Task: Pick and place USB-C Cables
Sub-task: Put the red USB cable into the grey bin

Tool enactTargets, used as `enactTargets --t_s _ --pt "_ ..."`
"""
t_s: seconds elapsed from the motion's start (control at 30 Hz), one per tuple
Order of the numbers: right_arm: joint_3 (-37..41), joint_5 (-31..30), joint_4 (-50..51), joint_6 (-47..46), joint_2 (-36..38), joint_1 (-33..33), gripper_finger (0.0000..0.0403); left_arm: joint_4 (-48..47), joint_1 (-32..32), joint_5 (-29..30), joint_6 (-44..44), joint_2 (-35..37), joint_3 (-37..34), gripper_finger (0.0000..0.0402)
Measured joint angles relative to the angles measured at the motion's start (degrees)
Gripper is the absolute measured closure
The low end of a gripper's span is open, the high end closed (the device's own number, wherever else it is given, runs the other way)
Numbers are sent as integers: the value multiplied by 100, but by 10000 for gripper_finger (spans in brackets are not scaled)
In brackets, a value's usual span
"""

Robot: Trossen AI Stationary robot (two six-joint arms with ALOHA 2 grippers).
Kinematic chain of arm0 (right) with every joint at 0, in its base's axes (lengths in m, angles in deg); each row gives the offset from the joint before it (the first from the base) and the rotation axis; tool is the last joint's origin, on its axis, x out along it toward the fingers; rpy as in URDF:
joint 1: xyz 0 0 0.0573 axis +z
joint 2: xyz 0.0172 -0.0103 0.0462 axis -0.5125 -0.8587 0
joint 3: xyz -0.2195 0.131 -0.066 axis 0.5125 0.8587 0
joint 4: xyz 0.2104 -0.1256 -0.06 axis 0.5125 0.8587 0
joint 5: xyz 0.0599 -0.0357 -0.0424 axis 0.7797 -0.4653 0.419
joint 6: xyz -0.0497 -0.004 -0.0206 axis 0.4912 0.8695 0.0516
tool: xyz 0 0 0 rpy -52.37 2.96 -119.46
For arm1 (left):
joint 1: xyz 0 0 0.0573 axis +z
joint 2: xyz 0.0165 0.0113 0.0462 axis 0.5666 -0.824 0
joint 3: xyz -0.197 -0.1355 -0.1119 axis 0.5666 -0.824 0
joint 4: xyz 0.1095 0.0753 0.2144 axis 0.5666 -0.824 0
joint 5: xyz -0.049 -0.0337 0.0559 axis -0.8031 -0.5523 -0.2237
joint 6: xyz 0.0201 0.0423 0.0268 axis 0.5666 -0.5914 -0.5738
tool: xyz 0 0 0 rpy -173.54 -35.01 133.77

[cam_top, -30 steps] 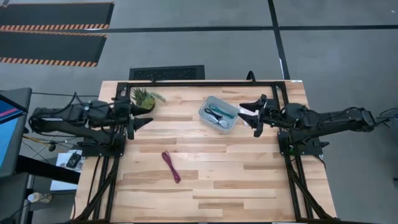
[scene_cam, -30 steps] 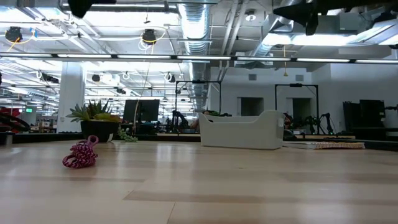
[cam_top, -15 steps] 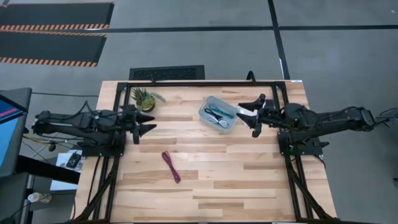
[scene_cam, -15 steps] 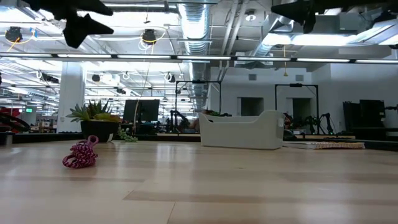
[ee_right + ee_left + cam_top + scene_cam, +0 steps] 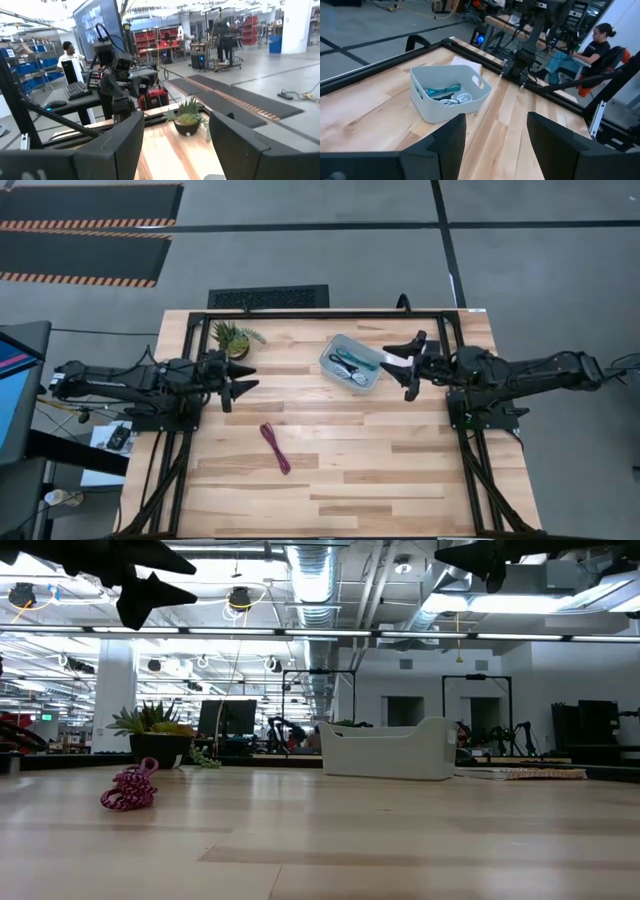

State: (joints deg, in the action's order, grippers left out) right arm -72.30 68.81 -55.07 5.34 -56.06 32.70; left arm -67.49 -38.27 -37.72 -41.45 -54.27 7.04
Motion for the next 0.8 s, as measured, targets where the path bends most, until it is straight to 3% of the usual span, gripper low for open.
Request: enactTargets --t_s 0.8 --pt "-4 2 -52 150 160 -2 154 -4 188 -350 162 -4 -2 203"
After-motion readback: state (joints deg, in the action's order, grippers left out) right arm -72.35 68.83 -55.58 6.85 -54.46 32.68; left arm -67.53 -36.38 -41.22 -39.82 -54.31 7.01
